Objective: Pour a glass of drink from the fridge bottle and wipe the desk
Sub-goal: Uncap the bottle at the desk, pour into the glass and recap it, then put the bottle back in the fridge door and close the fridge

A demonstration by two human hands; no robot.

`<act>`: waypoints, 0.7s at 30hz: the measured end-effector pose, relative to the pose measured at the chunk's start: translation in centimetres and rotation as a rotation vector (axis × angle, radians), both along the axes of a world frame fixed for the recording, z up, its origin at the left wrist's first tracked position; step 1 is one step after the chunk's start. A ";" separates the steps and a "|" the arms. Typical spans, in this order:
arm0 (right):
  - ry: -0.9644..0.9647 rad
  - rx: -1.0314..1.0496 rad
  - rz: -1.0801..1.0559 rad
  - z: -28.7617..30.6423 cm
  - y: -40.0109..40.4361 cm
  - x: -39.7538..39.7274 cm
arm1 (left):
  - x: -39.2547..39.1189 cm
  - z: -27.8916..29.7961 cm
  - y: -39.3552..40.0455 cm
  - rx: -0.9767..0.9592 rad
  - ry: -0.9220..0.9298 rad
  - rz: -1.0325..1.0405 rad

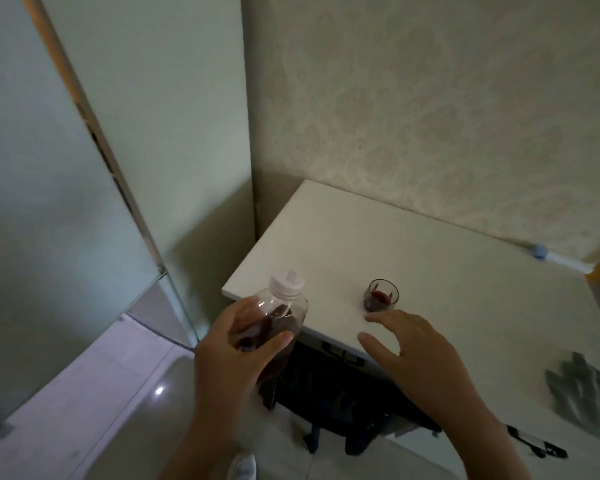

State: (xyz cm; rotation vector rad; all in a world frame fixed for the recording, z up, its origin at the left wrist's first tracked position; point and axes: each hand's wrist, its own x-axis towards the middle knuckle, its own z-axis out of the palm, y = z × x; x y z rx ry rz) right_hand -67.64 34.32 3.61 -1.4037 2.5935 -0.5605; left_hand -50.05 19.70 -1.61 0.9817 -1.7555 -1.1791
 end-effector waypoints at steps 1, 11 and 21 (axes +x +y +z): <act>0.000 -0.002 0.029 0.0 -0.4 0.6 | 1.2 0.2 0.1 0.007 0.006 0.029; -0.004 0.047 0.410 0.1 -6.9 10.7 | 14.8 -0.2 0.4 0.104 0.031 0.322; -0.036 0.041 0.656 -0.2 -11.4 30.6 | 35.4 -0.3 2.5 0.075 -0.007 0.601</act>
